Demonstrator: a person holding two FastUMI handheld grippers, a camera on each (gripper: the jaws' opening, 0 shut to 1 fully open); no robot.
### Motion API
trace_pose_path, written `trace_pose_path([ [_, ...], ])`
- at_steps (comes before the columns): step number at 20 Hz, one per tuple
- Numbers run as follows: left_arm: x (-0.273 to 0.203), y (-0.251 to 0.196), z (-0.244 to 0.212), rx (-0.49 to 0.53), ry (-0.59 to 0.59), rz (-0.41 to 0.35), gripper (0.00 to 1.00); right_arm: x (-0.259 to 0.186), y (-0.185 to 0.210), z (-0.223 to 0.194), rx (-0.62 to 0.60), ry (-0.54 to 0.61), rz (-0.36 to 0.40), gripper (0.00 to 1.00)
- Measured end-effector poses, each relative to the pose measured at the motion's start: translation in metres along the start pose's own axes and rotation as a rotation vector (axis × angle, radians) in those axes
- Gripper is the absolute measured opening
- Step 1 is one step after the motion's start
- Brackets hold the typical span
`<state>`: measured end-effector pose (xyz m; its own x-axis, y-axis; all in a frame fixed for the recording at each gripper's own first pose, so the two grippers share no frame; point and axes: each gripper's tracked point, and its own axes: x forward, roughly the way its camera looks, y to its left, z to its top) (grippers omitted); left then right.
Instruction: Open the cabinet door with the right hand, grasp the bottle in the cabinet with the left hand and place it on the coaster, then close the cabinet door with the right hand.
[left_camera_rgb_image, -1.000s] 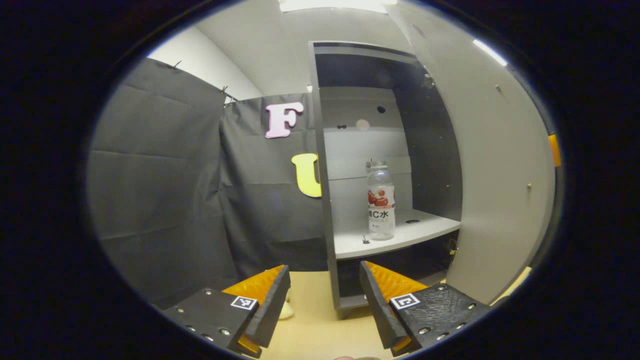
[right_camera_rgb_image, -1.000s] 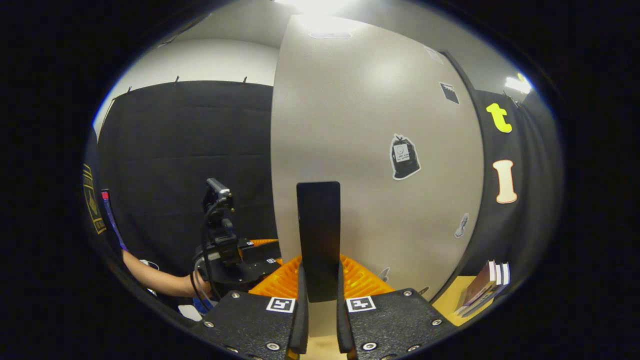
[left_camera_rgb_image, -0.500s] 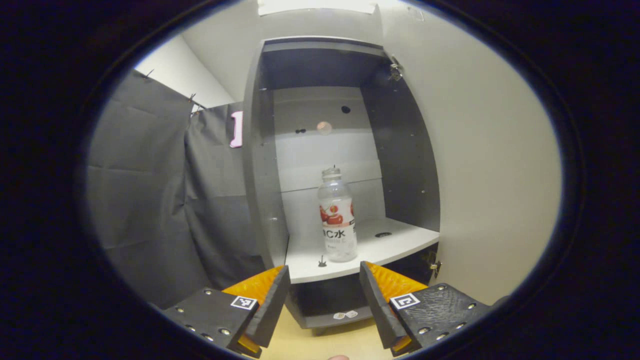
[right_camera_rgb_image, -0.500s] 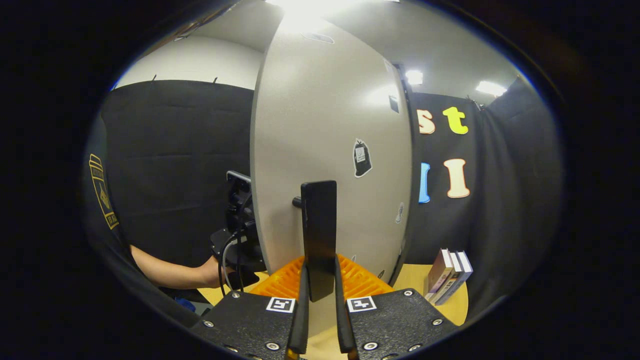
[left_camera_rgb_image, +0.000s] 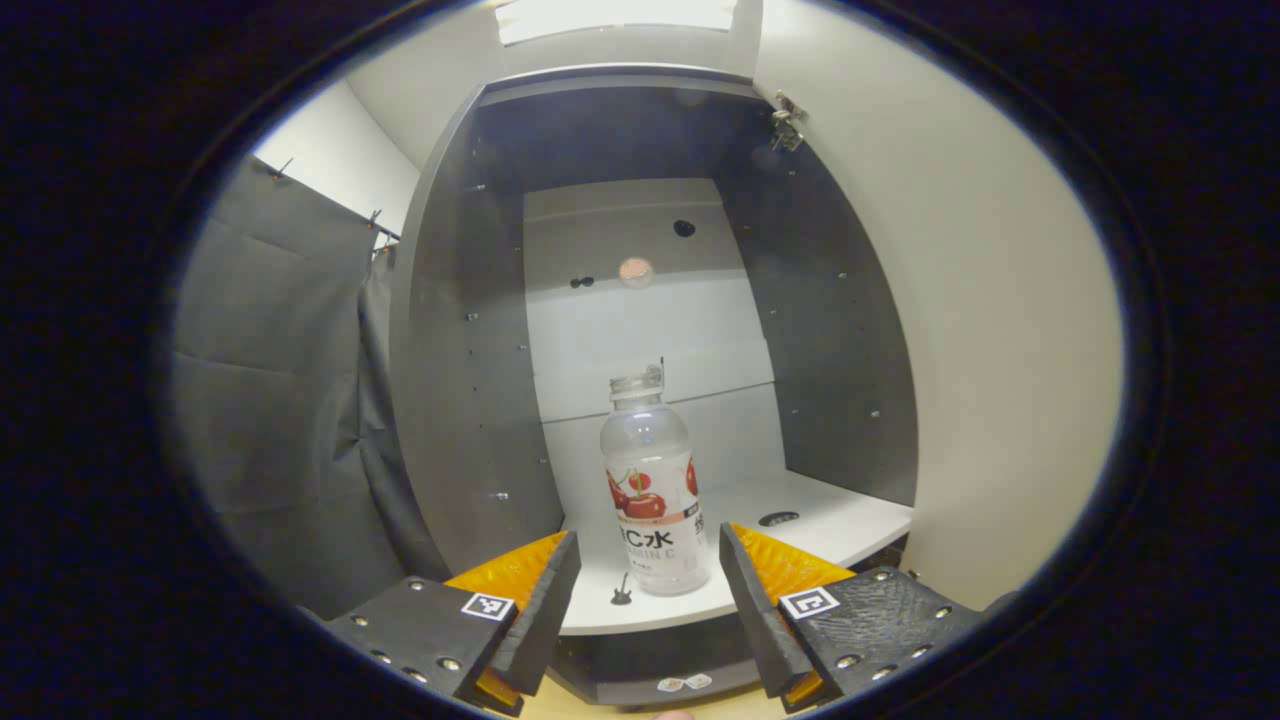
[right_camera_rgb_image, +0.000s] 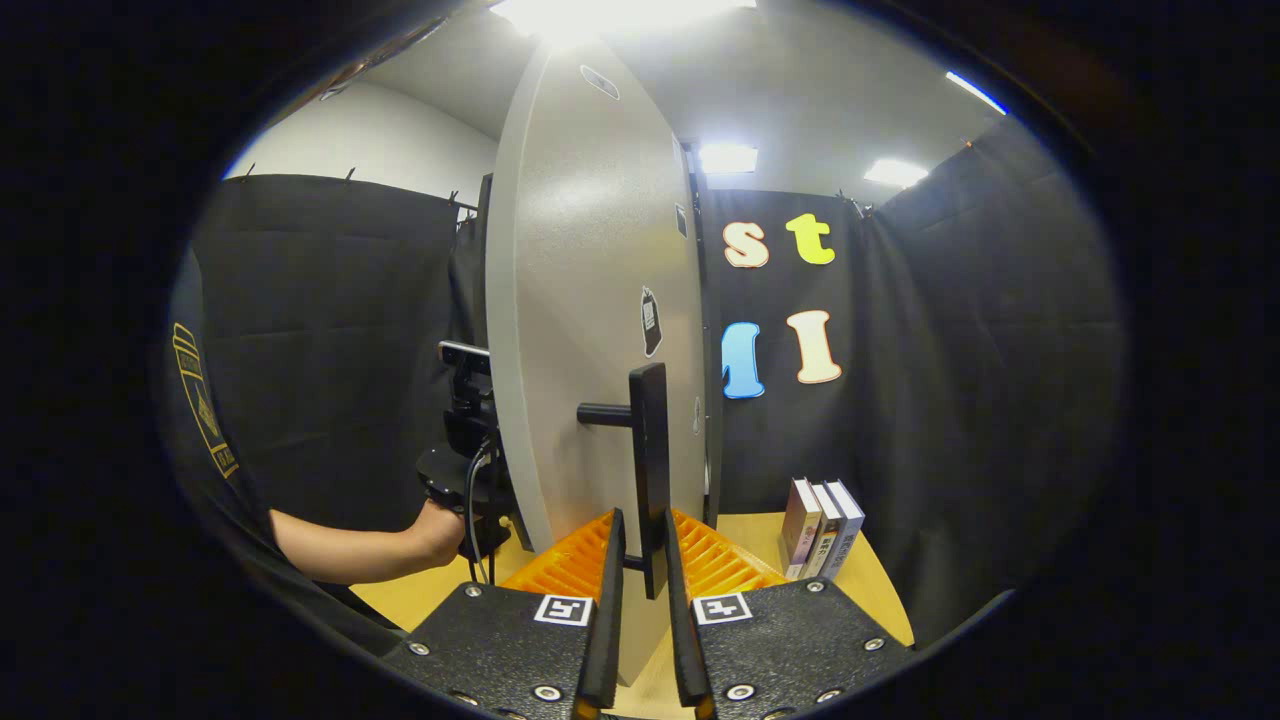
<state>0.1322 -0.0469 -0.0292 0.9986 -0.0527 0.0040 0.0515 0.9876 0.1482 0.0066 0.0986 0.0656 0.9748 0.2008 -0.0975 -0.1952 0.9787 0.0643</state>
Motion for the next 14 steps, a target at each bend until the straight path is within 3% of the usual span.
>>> trace_pose_path([
  [2,0.014,0.002,-0.002,-0.012,0.005,0.017,0.87,-0.009,-0.003,0.005,-0.034,-0.004,-0.011,0.24],
  [3,0.022,0.002,-0.003,-0.018,0.007,0.019,0.81,-0.015,-0.01,0.006,-0.059,-0.007,-0.033,0.3],
  [4,0.029,0.002,-0.002,-0.016,0.004,0.025,0.81,-0.024,-0.015,0.011,-0.069,-0.014,-0.05,0.29],
  [6,0.039,0.001,0.0,-0.011,0.0,0.028,0.81,-0.035,-0.023,0.018,-0.06,-0.038,-0.093,0.42],
  [7,0.045,0.0,0.002,-0.01,-0.004,0.03,0.87,-0.042,-0.03,0.025,-0.054,-0.059,-0.124,0.54],
  [8,0.047,0.001,0.001,-0.009,-0.006,0.037,0.81,-0.051,-0.039,0.033,-0.047,-0.082,-0.154,0.6],
  [9,0.05,0.003,0.001,-0.013,-0.005,0.053,0.81,-0.062,-0.048,0.043,-0.043,-0.11,-0.18,0.76],
  [11,0.058,0.002,-0.001,-0.032,-0.002,0.059,0.8,-0.071,-0.08,0.063,-0.054,-0.183,-0.288,0.85],
  [14,0.066,0.004,-0.006,-0.025,-0.003,0.065,0.81,-0.106,-0.139,0.086,-0.038,-0.296,-0.483,0.91],
])
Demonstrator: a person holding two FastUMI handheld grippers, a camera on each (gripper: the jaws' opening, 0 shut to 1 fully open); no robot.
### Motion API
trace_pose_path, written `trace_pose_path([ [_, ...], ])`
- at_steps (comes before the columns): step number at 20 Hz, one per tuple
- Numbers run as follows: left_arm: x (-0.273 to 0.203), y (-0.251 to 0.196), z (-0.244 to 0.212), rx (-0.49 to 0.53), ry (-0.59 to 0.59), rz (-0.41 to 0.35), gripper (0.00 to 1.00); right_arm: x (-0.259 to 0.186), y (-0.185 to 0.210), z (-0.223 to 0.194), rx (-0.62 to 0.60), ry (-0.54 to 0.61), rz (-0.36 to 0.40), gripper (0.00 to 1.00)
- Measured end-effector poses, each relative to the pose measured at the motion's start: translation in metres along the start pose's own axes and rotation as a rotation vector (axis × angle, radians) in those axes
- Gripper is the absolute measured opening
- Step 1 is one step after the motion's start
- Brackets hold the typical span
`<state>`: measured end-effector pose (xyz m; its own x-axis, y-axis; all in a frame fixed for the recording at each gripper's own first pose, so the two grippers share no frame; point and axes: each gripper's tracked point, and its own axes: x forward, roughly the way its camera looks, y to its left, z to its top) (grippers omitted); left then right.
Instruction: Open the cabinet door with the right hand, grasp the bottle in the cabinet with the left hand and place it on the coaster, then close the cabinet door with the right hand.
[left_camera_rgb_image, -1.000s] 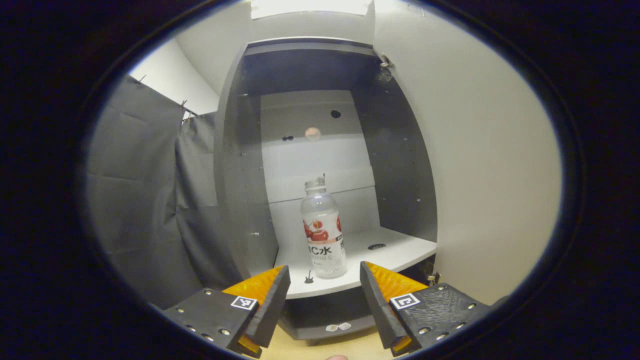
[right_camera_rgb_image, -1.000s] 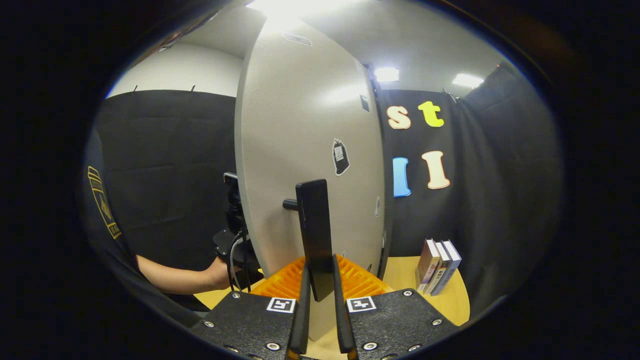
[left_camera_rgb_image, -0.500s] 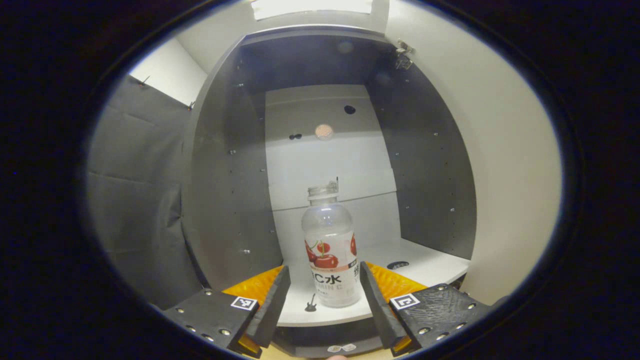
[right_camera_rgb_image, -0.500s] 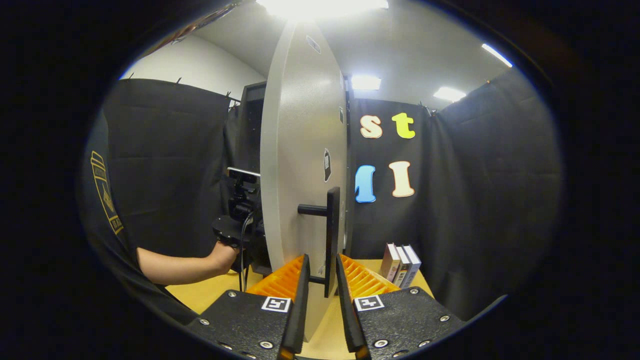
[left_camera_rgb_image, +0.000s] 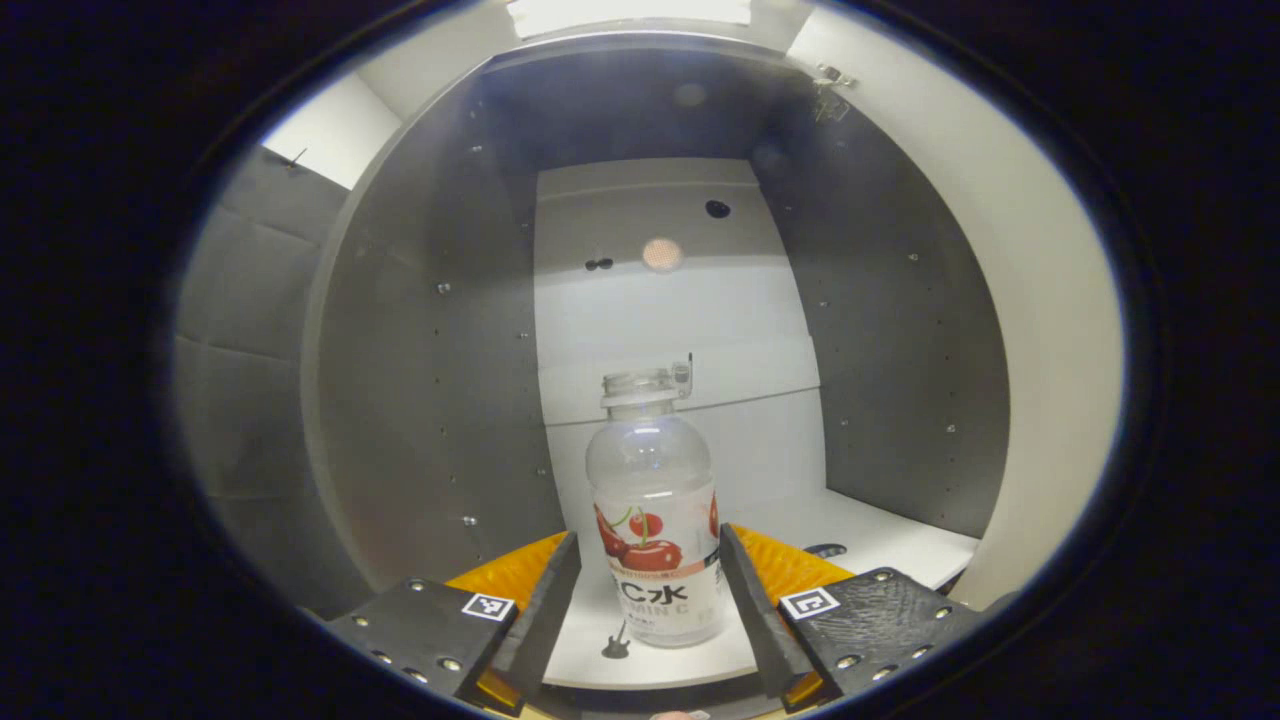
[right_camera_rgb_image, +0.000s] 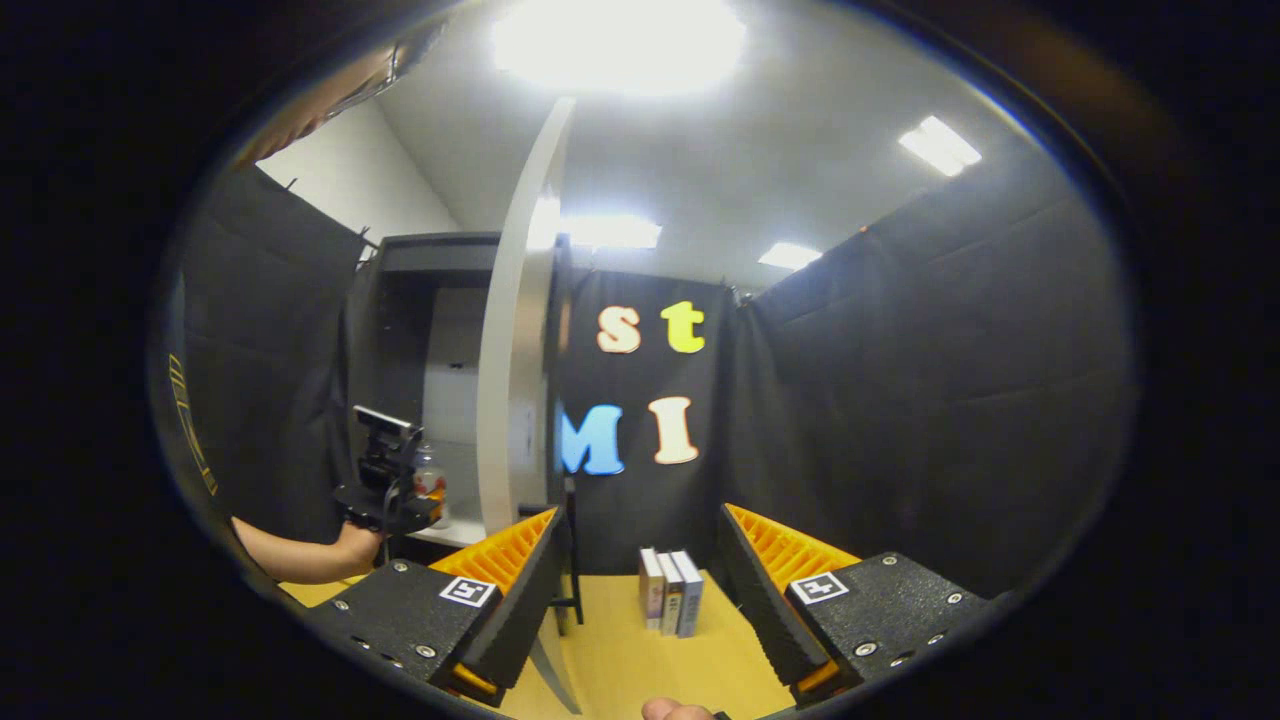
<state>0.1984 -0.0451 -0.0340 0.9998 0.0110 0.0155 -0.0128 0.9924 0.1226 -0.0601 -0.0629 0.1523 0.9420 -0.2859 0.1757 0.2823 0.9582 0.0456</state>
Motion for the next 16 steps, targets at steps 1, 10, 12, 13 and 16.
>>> trace_pose_path([
  [1,0.003,-0.001,0.001,0.003,-0.001,-0.004,0.81,0.0,-0.02,0.007,0.019,-0.033,-0.061,0.93],
  [10,0.029,-0.001,-0.01,0.025,-0.004,0.021,0.75,0.007,-0.088,-0.013,0.256,-0.04,-0.255,0.95],
  [12,0.032,0.001,-0.015,0.033,0.008,0.03,0.8,0.008,-0.089,-0.014,0.229,-0.039,-0.268,0.95],
  [13,0.034,0.0,-0.014,0.034,0.01,0.03,0.86,0.009,-0.089,-0.014,0.214,-0.042,-0.27,0.95],
  [16,0.026,-0.003,-0.008,0.013,0.017,-0.004,0.71,0.014,-0.088,-0.018,0.196,-0.033,-0.265,0.95],
])
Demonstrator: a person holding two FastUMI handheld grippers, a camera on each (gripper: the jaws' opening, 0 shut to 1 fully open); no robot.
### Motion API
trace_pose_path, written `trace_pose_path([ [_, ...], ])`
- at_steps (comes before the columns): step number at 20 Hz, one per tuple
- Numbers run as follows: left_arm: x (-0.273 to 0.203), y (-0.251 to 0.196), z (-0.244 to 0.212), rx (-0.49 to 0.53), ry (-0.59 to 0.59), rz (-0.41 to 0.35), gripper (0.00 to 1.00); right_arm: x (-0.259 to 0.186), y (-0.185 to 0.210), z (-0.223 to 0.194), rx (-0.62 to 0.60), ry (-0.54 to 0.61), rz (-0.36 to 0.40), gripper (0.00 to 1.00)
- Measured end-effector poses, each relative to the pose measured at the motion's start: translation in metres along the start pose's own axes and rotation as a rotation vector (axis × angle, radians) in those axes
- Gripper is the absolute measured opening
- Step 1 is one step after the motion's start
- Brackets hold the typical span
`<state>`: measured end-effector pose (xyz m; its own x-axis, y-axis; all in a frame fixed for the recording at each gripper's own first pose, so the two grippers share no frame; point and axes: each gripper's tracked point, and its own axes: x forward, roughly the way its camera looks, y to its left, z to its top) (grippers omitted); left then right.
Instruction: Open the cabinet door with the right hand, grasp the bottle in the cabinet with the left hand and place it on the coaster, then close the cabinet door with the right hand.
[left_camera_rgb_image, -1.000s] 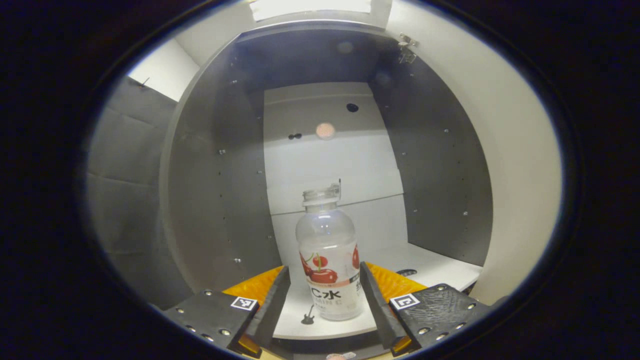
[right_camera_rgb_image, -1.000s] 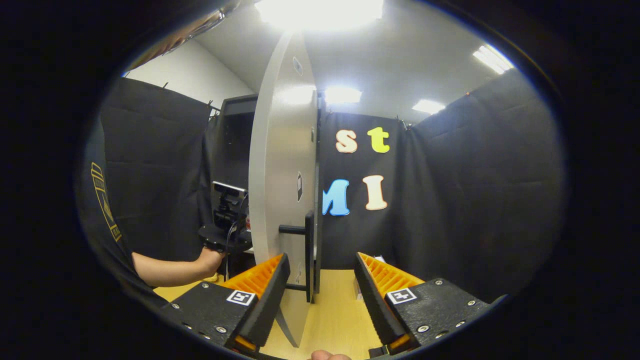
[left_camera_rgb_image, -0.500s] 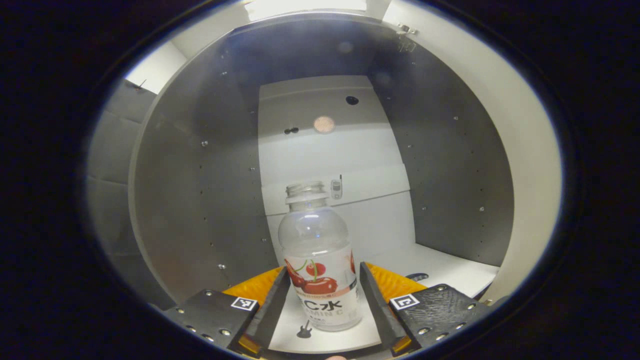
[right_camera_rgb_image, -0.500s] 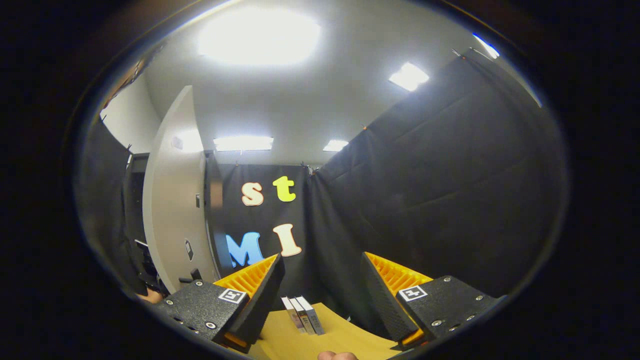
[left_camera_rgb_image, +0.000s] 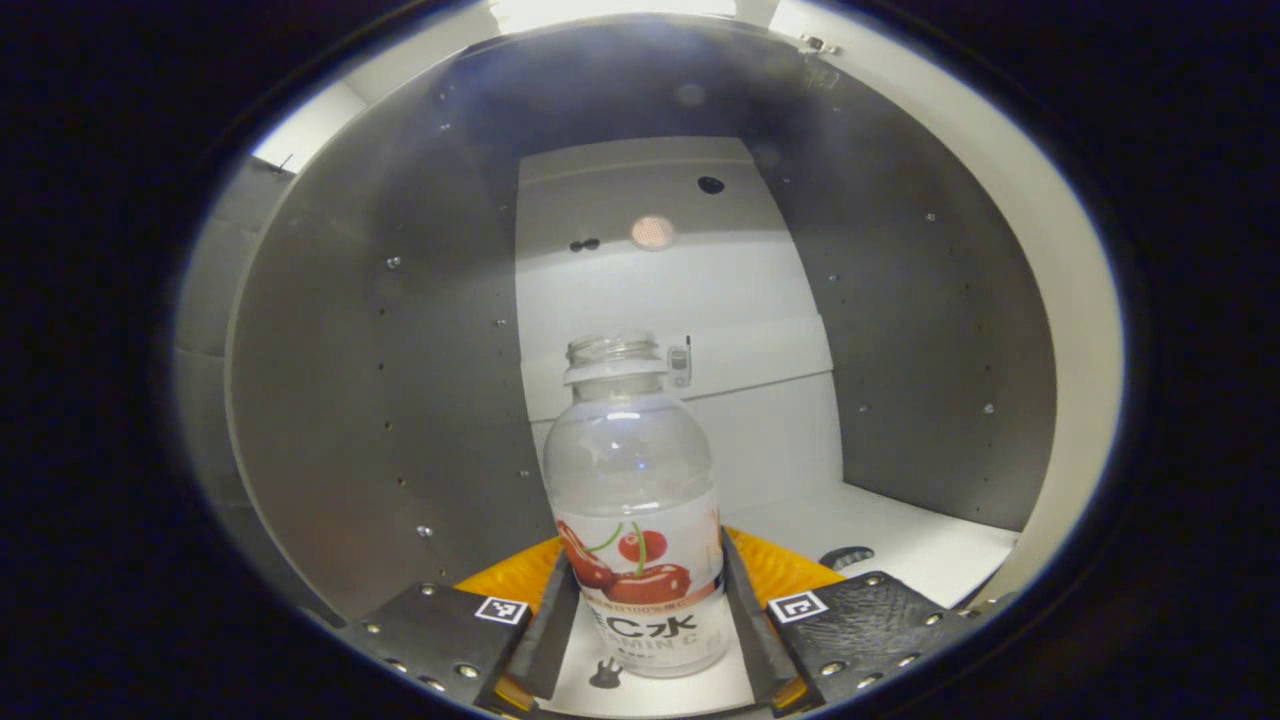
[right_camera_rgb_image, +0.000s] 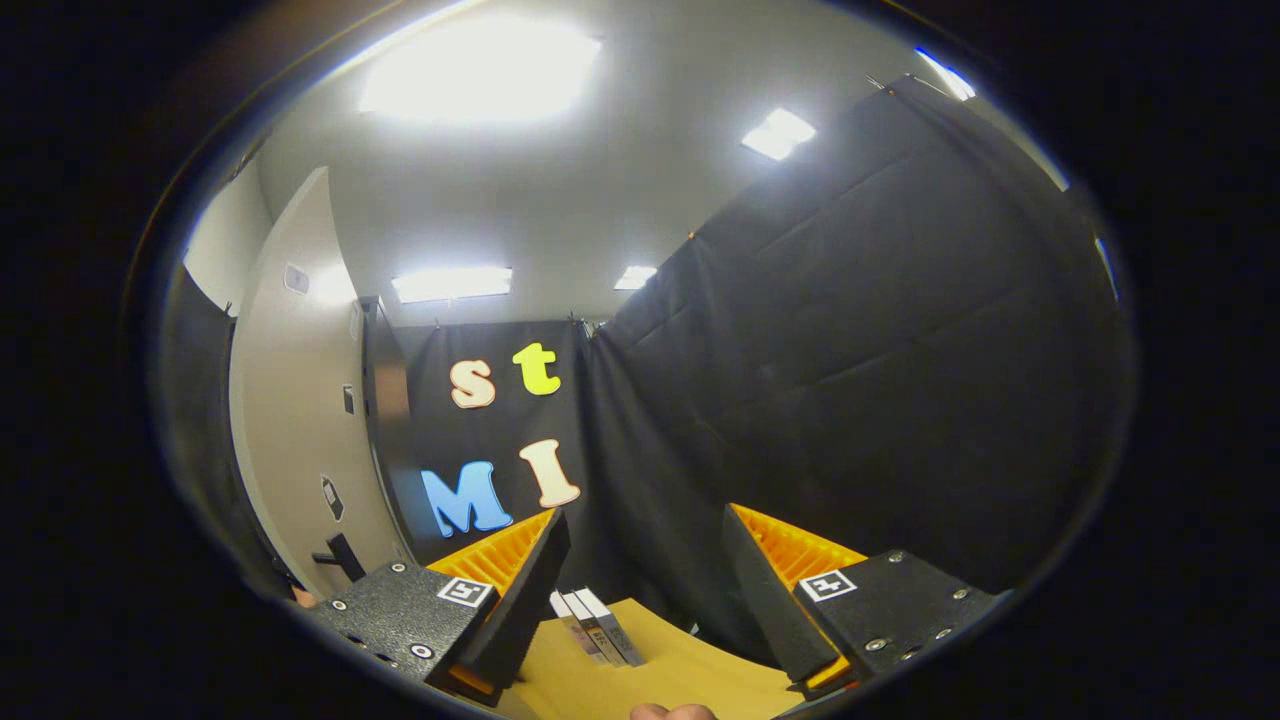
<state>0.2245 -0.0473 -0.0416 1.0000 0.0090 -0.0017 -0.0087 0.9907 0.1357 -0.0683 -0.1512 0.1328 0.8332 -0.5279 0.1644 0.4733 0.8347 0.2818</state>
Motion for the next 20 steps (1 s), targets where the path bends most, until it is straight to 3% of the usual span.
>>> trace_pose_path([
  [1,-0.004,0.0,0.006,-0.008,-0.006,-0.006,0.78,0.002,0.0,-0.002,0.003,0.003,-0.003,0.95],
  [3,-0.014,0.001,0.02,-0.029,-0.022,-0.025,0.66,0.002,-0.002,-0.002,0.016,0.0,-0.013,0.95],
  [6,-0.026,0.006,0.037,-0.021,-0.052,-0.051,0.77,-0.008,-0.004,-0.012,0.007,0.013,-0.032,0.95],
  [9,-0.041,0.01,0.048,-0.01,-0.076,-0.081,0.77,-0.018,-0.009,-0.019,-0.03,0.018,-0.079,0.95],
  [12,-0.042,0.009,0.045,0.007,-0.087,-0.103,0.77,-0.017,0.005,-0.029,-0.048,0.024,-0.069,0.95],
  [14,-0.046,0.011,0.046,0.03,-0.096,-0.083,0.77,-0.013,0.023,-0.04,-0.072,0.045,-0.023,0.95],
  [15,-0.05,0.012,0.046,0.039,-0.096,-0.064,0.72,-0.011,0.032,-0.045,-0.078,0.05,0.011,0.95],
  [18,-0.042,0.016,0.043,0.058,-0.074,0.008,0.72,0.006,0.05,-0.064,-0.092,0.086,0.1,0.95],
  [20,-0.044,0.018,0.041,0.052,-0.05,0.058,0.77,0.019,0.053,-0.078,-0.088,0.121,0.131,0.95],
])
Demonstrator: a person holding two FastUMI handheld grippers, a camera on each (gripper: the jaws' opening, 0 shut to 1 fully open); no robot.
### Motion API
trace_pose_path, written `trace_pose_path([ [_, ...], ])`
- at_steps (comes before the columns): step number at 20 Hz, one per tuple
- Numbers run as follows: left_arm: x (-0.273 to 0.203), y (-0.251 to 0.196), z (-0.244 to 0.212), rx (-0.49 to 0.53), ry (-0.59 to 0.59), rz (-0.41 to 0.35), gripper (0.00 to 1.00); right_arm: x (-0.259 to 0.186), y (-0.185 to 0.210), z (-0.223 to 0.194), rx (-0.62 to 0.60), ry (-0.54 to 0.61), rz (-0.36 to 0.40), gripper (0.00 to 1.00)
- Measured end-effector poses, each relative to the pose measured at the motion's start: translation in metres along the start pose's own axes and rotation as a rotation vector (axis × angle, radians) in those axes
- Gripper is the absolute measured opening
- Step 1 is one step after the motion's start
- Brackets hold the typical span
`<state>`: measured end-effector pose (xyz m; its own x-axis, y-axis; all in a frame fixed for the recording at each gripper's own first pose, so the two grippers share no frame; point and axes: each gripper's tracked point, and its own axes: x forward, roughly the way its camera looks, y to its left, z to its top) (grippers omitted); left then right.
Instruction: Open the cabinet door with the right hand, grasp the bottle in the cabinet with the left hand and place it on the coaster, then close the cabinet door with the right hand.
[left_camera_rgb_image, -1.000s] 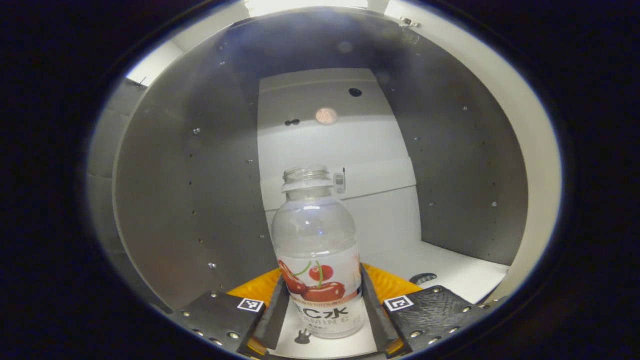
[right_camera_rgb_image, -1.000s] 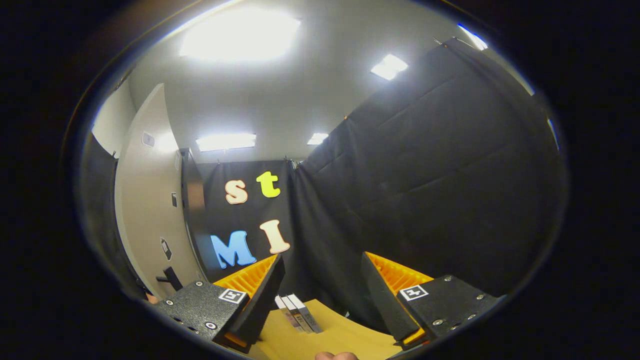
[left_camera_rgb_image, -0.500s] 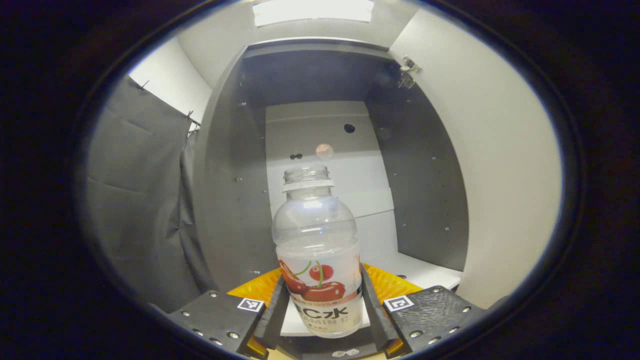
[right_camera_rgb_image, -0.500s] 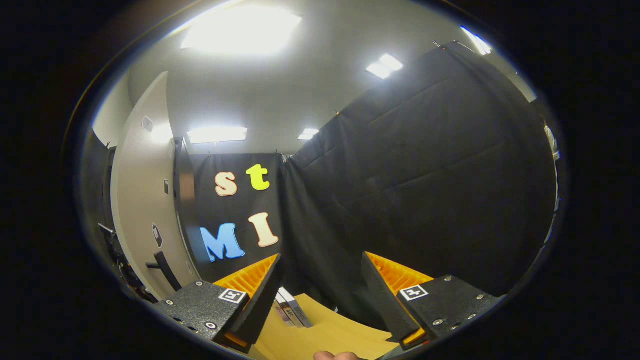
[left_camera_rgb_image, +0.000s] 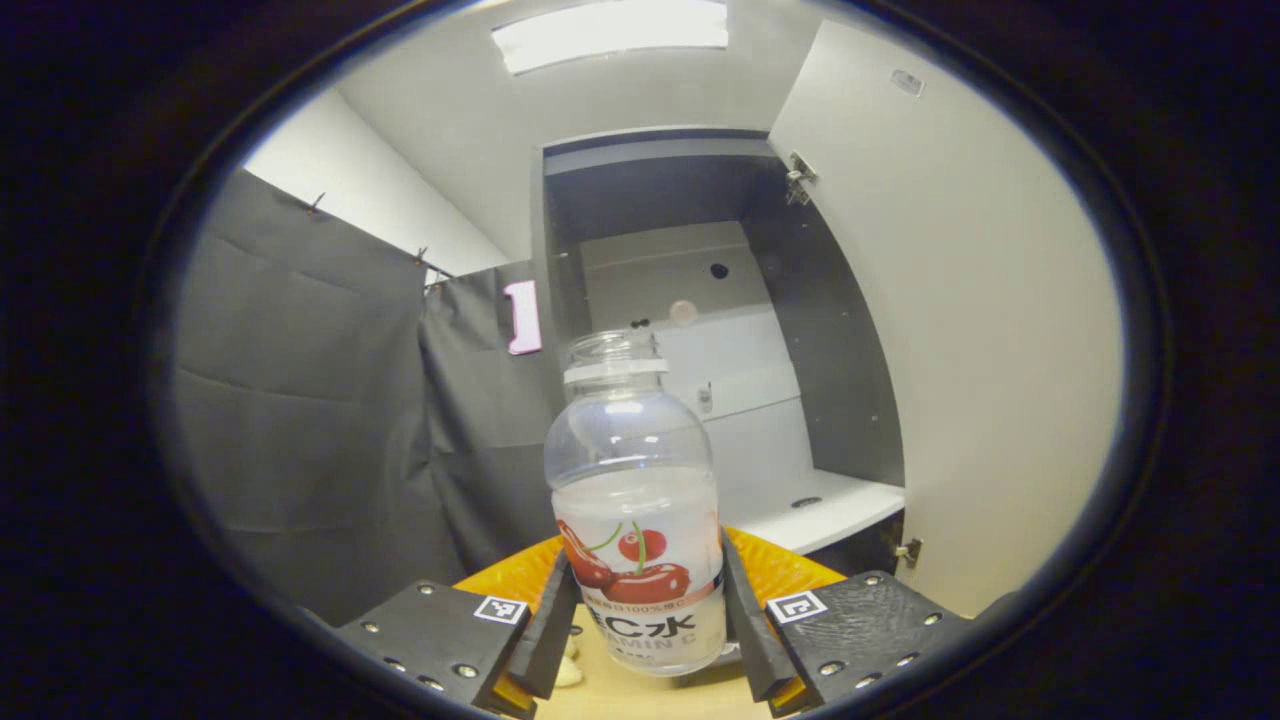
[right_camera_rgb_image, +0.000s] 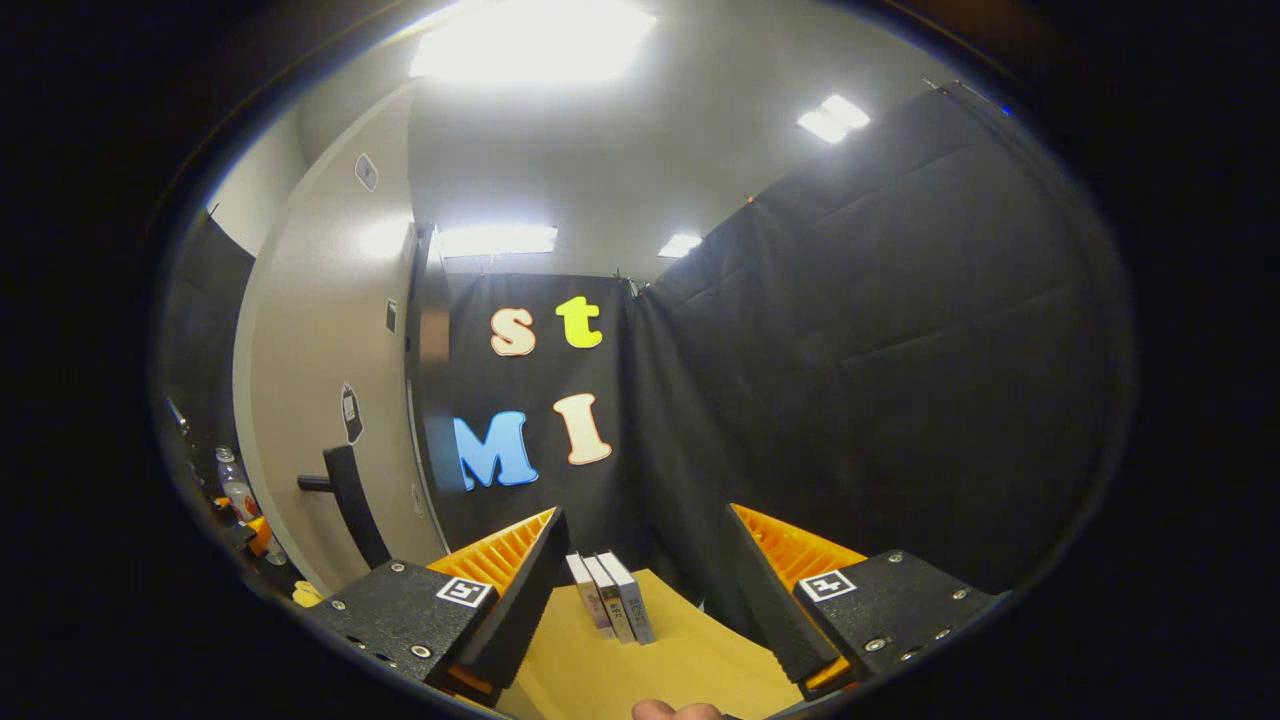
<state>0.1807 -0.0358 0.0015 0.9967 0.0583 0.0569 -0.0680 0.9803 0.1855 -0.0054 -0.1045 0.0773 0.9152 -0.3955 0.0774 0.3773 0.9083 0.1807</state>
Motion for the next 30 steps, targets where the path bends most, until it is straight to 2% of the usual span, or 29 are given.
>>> trace_pose_path([
  [1,-0.001,-0.005,0.0,-0.013,0.004,0.0,0.72,0.006,0.0,-0.006,-0.001,0.007,0.014,0.95],
  [3,0.001,-0.001,0.003,-0.002,-0.002,0.028,0.72,0.013,-0.007,-0.025,-0.023,0.037,0.024,0.95],
  [4,0.003,0.0,0.003,0.024,0.0,0.043,0.77,0.016,-0.01,-0.037,-0.034,0.056,0.032,0.95],
  [5,0.002,0.002,0.0,0.046,0.006,0.052,0.77,0.018,-0.011,-0.05,-0.044,0.078,0.04,0.95],
  [6,0.003,0.003,-0.003,0.06,0.02,0.057,0.72,0.019,-0.011,-0.066,-0.054,0.105,0.049,0.95],
  [9,0.012,0.006,-0.011,0.053,0.051,0.071,0.72,0.016,-0.015,-0.11,-0.098,0.181,0.074,0.95],
  [11,0.017,0.009,-0.014,0.023,0.063,0.07,0.72,0.006,-0.02,-0.142,-0.155,0.24,0.09,0.95],
  [16,0.017,0.011,-0.016,0.033,0.087,0.117,0.72,-0.019,-0.036,-0.208,-0.256,0.389,0.115,0.95],
  [19,0.021,0.01,-0.018,0.008,0.088,0.134,0.72,-0.04,-0.042,-0.251,-0.304,0.516,0.144,0.96],
  [22,0.022,0.012,-0.019,0.011,0.097,0.147,0.73,-0.061,-0.052,-0.268,-0.375,0.581,0.168,0.94],
  [26,0.03,0.019,-0.028,-0.022,0.14,0.182,0.73,-0.063,-0.043,-0.272,-0.402,0.587,0.208,0.95],
  [28,0.037,0.028,-0.018,-0.031,0.113,0.198,0.8,-0.061,-0.037,-0.271,-0.397,0.583,0.226,0.96],
  [30,0.035,0.028,-0.02,-0.051,0.113,0.202,0.75,-0.062,-0.031,-0.274,-0.393,0.588,0.24,0.96],
])
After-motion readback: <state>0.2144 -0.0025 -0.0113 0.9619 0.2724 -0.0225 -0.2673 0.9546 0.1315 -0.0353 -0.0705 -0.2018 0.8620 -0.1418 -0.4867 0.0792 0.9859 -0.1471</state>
